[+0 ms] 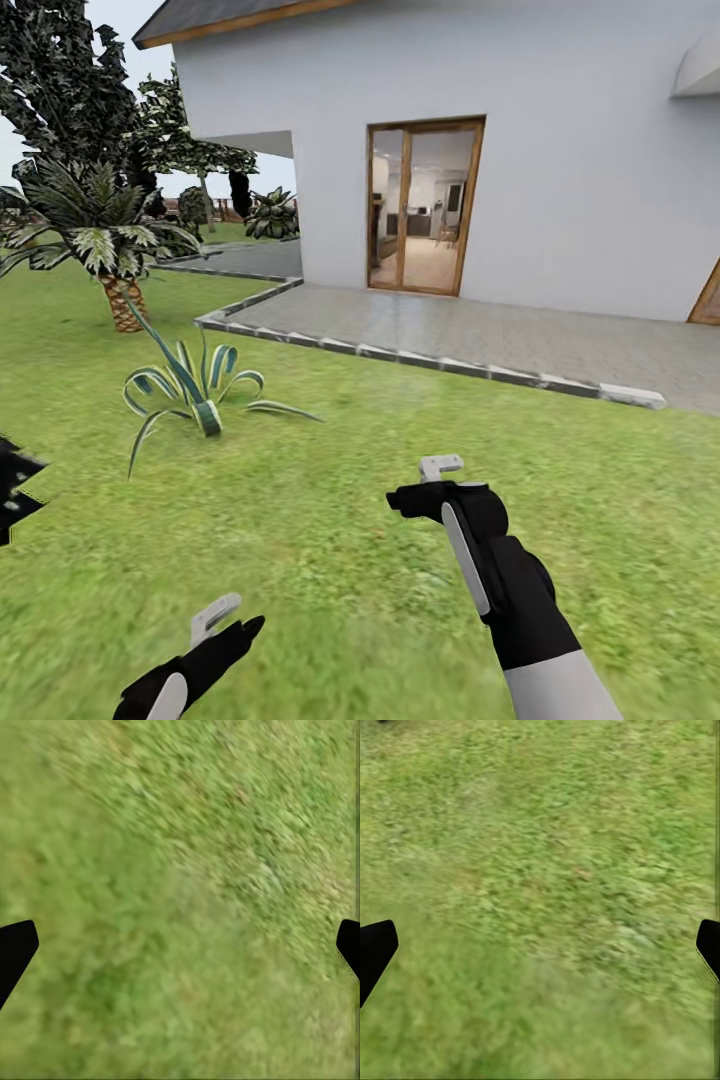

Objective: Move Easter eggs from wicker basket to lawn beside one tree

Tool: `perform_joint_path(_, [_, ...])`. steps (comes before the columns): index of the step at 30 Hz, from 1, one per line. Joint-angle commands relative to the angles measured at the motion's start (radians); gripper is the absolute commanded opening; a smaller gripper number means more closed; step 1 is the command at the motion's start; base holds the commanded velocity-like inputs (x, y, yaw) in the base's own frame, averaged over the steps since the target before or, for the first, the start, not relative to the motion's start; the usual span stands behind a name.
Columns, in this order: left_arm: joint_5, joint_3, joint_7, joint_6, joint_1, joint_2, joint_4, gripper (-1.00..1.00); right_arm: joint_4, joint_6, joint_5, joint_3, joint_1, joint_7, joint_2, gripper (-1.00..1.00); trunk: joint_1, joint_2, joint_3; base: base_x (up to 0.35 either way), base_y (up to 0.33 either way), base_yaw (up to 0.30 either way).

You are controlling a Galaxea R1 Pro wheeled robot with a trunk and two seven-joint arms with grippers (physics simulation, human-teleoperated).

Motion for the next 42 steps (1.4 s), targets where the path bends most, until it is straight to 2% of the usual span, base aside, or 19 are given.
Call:
perform_joint_path(1, [0.007,0.002,0.0,0.006,0.0,-0.001,-0.001,1.0,-0.001,0.004,-0.001,0.0,-0.001,0.0,0.0,1.0,0.001,-0.001,-0.001,0.313,-0.172,0.008])
perform_joint_path(13, [0.005,0.002,-0.002,0.004,0.0,-0.001,0.002,1.0,-0.002,0.004,-0.001,0.0,-0.001,0.0,0.0,1.0,0.001,-0.001,-0.001,0.313,-0.171,0.044])
perform_joint_path(42, [0.005,0.001,-0.002,0.007,0.0,0.0,0.002,1.0,-0.007,0.004,0.0,-0.001,-0.001,0.0,0.0,1.0,0.001,-0.001,-0.001,0.32,-0.1,0.241])
